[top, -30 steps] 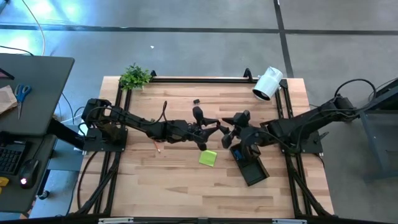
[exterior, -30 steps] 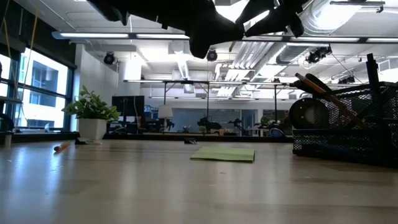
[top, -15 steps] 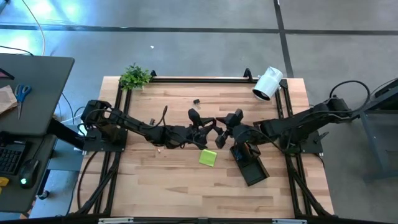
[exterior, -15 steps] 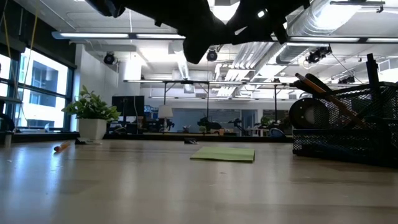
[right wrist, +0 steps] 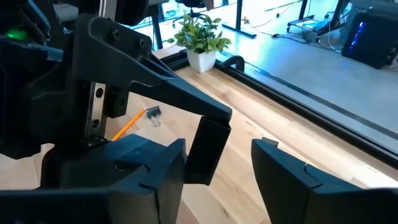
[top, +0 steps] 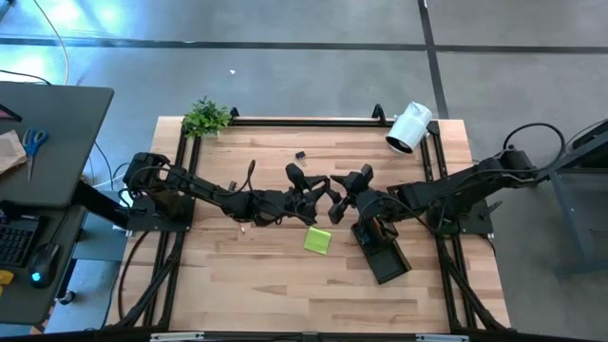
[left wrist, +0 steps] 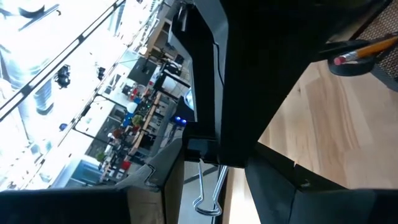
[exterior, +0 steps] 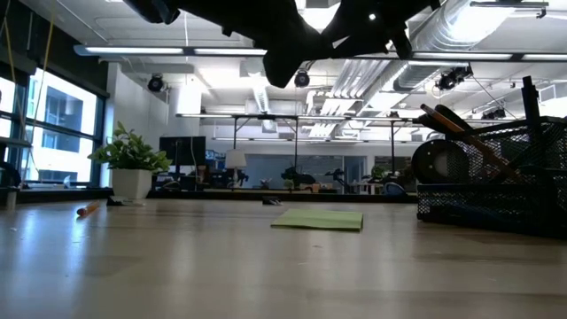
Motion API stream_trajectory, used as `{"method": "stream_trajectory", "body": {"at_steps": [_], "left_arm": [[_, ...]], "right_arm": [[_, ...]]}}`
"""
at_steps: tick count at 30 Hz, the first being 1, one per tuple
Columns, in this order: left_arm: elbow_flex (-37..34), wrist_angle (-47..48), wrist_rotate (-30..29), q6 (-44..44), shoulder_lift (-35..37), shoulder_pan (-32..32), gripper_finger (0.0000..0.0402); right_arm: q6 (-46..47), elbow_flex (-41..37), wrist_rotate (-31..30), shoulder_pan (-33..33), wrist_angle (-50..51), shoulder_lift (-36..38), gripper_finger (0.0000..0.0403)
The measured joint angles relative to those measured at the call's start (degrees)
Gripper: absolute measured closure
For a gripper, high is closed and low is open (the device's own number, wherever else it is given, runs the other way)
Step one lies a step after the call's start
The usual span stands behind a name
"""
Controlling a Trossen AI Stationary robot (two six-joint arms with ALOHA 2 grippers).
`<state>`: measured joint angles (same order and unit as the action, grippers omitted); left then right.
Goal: Pick and place office supplies into organizer
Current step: Put the black binder clip into the black desk organizer
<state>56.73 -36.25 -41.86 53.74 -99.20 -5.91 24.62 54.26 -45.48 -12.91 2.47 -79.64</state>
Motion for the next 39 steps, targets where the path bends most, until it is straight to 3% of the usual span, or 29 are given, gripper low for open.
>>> {"method": "stream_trajectory", "body": {"at_steps": [5,11,17,26,31,39], "left_arm": [[0.0,0.0,-0.7,0.0,0.0,0.0,0.0266],[-0.1,0.4,-6.1,2.0,0.0,-0.3,0.0266],[-0.1,0.2,-6.0,1.3,0.0,-0.3,0.0266],[-0.1,0.8,-3.1,0.9,0.0,-0.3,0.0266],[-0.1,1.1,-2.4,0.9,0.0,-0.2,0.0266],[-0.2,0.6,0.9,-0.2,0.0,-0.3,0.0266]], "right_arm": [[-0.6,0.0,0.1,0.0,-0.4,0.0,0.0263],[-0.7,-0.1,-1.1,-0.7,0.2,0.1,0.0288],[-1.6,-0.1,-3.6,-1.5,0.5,0.1,0.0256],[-4.1,-0.1,0.6,-0.9,1.2,0.1,0.019],[-4.0,-0.1,3.5,-0.8,1.6,0.1,0.017],[-4.7,-0.1,2.2,-0.9,2.0,0.1,0.016]]}}
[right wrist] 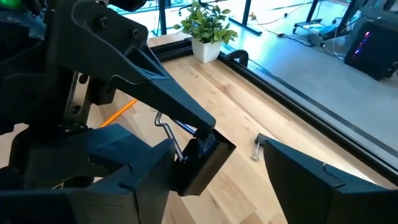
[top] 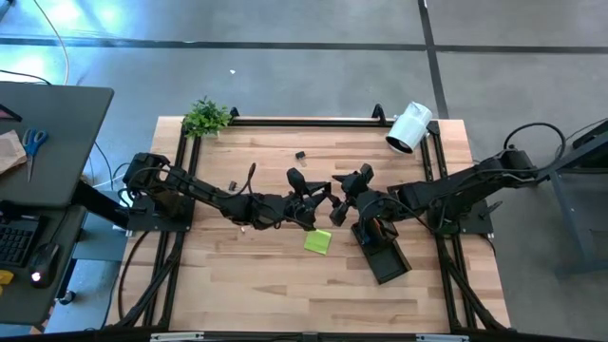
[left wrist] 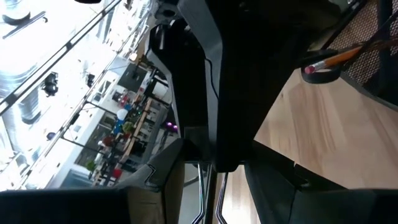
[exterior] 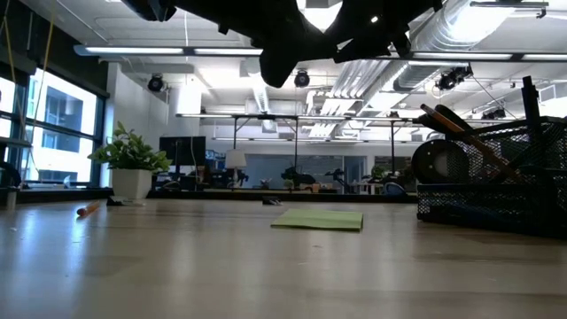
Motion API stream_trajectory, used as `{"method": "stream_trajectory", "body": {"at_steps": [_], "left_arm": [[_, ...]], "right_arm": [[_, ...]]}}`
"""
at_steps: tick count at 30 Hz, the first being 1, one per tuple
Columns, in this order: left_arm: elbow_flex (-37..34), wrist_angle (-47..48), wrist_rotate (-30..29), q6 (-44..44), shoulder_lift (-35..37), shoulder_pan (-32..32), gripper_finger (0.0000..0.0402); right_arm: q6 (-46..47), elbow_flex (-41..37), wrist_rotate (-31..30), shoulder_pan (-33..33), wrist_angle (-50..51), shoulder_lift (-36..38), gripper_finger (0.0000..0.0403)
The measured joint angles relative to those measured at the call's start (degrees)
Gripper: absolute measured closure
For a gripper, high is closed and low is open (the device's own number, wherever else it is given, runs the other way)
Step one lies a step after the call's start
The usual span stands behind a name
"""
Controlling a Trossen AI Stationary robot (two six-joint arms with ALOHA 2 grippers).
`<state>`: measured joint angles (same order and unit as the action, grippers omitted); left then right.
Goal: Pick and place office supplies into organizer
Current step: Put the black binder clip into the black desk organizer
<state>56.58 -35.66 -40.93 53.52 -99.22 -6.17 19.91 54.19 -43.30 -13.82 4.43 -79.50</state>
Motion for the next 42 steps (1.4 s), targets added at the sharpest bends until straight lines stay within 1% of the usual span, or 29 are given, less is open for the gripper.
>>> {"method": "stream_trajectory", "body": {"at_steps": [3,7,12,14,17,19,23,26,29,32,34,35,37,39,42], "left_arm": [[0.0,-0.1,0.2,0.0,0.0,0.0,0.0266],[0.0,-0.6,1.3,0.0,0.0,-0.3,0.0266],[0.0,-2.8,0.3,2.3,0.0,-2.4,0.0266],[0.0,-3.4,-1.1,4.1,-0.1,-3.0,0.0266],[0.0,-3.3,-2.0,5.6,-0.1,-2.9,0.0266],[0.0,-3.2,-2.0,4.9,0.0,-2.9,0.0267],[0.1,-3.2,-3.3,5.0,0.1,-3.0,0.0267],[0.1,-3.2,-6.4,5.6,0.1,-2.9,0.0267],[0.1,-3.1,-10.8,9.6,0.2,-2.9,0.0267],[0.1,-3.0,-17.5,13.5,0.2,-2.8,0.0267],[-0.2,-1.3,-19.1,13.5,1.3,-2.2,0.0267],[-0.4,0.3,-18.2,12.0,2.4,-2.0,0.0266],[-1.5,4.7,-14.0,7.4,5.1,-1.0,0.0266],[-2.8,9.1,-8.7,1.9,8.0,0.5,0.0266],[-4.5,13.9,-1.8,-5.0,12.3,3.3,0.0266]], "right_arm": [[0.0,0.0,1.0,0.0,-0.2,0.0,0.0169],[0.0,0.0,1.8,0.0,-1.6,0.0,0.0201],[0.0,0.1,6.0,0.0,-2.9,0.0,0.0268],[0.1,0.2,7.2,0.0,-3.2,0.1,0.0297],[0.4,0.2,7.6,0.0,-3.6,0.3,0.0343],[-1.1,0.0,7.1,0.0,-1.9,0.3,0.0366],[-2.2,0.0,7.7,0.0,-0.6,1.0,0.0367],[-0.6,0.0,8.0,0.0,2.5,1.7,0.0367],[1.7,0.0,8.2,-0.1,6.1,2.7,0.0367],[5.2,0.0,12.2,-0.1,10.3,3.3,0.0367],[8.1,0.0,16.1,-0.4,14.2,3.4,0.0367],[9.5,0.0,18.0,-0.7,15.7,3.5,0.0367],[12.6,0.0,19.9,-1.6,20.5,3.5,0.0364],[16.7,0.0,19.2,-3.1,25.8,3.5,0.0355],[20.8,0.0,17.8,-5.8,30.6,3.5,0.0355]]}}
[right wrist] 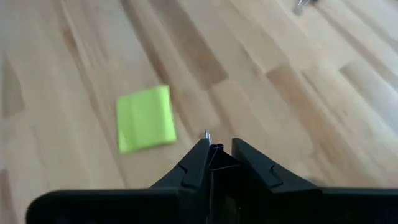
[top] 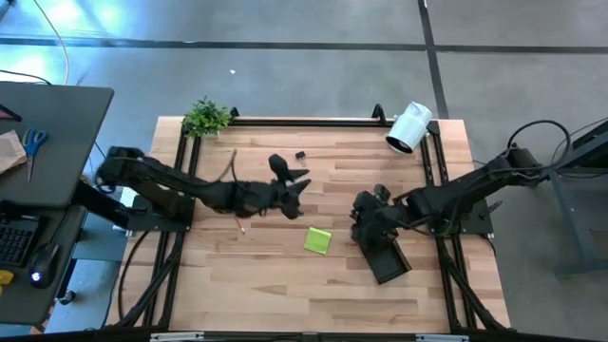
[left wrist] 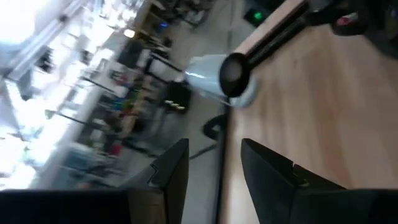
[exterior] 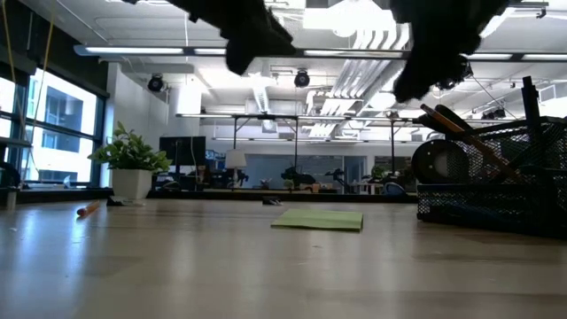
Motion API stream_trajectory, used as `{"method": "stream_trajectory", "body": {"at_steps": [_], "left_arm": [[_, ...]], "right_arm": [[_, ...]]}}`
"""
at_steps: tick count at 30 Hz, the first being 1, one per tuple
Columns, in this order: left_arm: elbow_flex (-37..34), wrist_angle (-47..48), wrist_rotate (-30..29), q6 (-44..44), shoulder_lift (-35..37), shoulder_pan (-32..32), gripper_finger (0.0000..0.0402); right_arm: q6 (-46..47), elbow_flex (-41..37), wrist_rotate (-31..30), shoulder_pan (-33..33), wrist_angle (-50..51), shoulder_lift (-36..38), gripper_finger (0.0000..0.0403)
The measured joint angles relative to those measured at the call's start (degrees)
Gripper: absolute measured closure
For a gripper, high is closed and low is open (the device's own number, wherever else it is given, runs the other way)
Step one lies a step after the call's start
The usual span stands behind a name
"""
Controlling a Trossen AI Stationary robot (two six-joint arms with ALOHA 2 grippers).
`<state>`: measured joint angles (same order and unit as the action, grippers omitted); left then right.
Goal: Pick and place office supplies into organizer
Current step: Put the black binder clip into the black desk organizer
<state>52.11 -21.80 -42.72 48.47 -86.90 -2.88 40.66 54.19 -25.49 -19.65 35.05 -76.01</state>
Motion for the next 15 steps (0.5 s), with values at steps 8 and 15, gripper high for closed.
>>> {"method": "stream_trajectory", "body": {"at_steps": [8,15], "left_arm": [[-0.6,16.4,21.7,-16.0,8.5,8.9,0.0266],[-0.6,25.8,43.5,-17.3,10.3,15.5,0.0266]], "right_arm": [[7.9,0.0,3.6,-4.3,3.6,-0.1,0.0367],[16.1,0.0,2.4,-5.7,11.9,-0.2,0.0341]]}}
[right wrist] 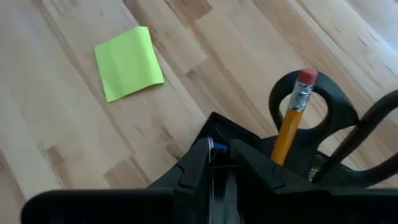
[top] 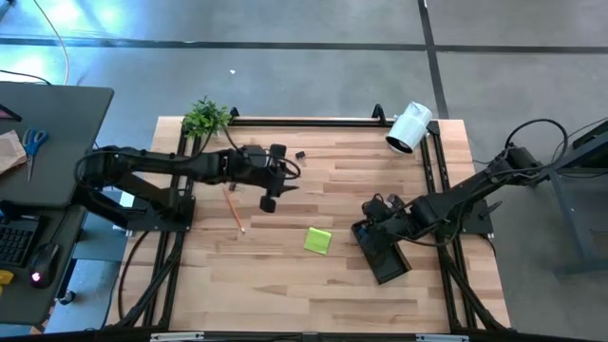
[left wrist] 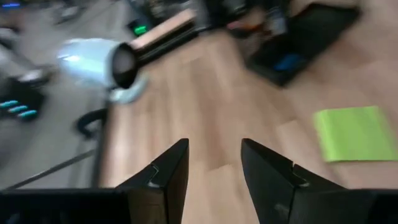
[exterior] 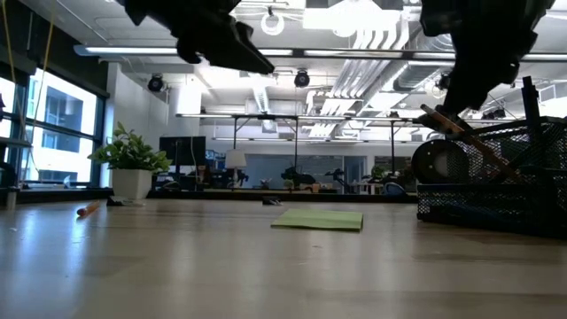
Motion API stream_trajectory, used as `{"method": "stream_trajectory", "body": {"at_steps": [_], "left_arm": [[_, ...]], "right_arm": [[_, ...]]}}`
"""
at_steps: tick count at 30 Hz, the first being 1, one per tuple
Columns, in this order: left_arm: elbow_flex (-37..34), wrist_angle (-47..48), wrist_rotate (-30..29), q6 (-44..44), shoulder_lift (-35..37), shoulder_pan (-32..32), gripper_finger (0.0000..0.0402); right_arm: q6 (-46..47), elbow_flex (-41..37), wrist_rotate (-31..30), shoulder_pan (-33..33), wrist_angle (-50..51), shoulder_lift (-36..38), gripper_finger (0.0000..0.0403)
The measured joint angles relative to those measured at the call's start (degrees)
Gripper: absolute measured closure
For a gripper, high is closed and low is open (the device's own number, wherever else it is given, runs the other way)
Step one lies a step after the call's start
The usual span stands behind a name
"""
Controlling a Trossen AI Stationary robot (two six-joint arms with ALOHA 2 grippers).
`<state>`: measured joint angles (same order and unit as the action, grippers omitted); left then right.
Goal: Pick and place office supplies into organizer
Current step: Put the black binder clip into the black desk organizer
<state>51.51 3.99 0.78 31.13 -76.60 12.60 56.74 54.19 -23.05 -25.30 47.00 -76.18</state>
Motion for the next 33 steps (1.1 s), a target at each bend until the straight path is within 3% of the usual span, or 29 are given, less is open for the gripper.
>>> {"method": "stream_trajectory", "body": {"at_steps": [4,7,19,24,27,33], "left_arm": [[0.0,1.2,10.9,0.1,0.0,3.0,0.0266],[0.0,1.9,13.9,-0.1,0.0,4.5,0.0266],[0.0,8.3,11.1,0.1,0.0,9.7,0.0266],[0.0,11.4,10.9,-1.5,0.1,11.6,0.0266],[0.0,12.3,8.8,-4.9,0.8,12.2,0.0266],[0.1,17.5,-0.8,-16.3,2.1,12.2,0.0266]], "right_arm": [[0.2,0.0,0.6,0.0,-0.1,0.0,0.0349],[0.1,0.0,0.6,0.0,-0.5,0.0,0.0353],[0.2,0.0,0.6,0.0,-0.5,0.0,0.0276],[-0.5,0.0,-2.6,0.0,-2.4,0.0,0.0253],[-5.4,0.0,-5.7,0.3,-7.7,0.0,0.0249],[-25.8,0.0,-10.5,4.1,-23.0,0.0,0.0251]]}}
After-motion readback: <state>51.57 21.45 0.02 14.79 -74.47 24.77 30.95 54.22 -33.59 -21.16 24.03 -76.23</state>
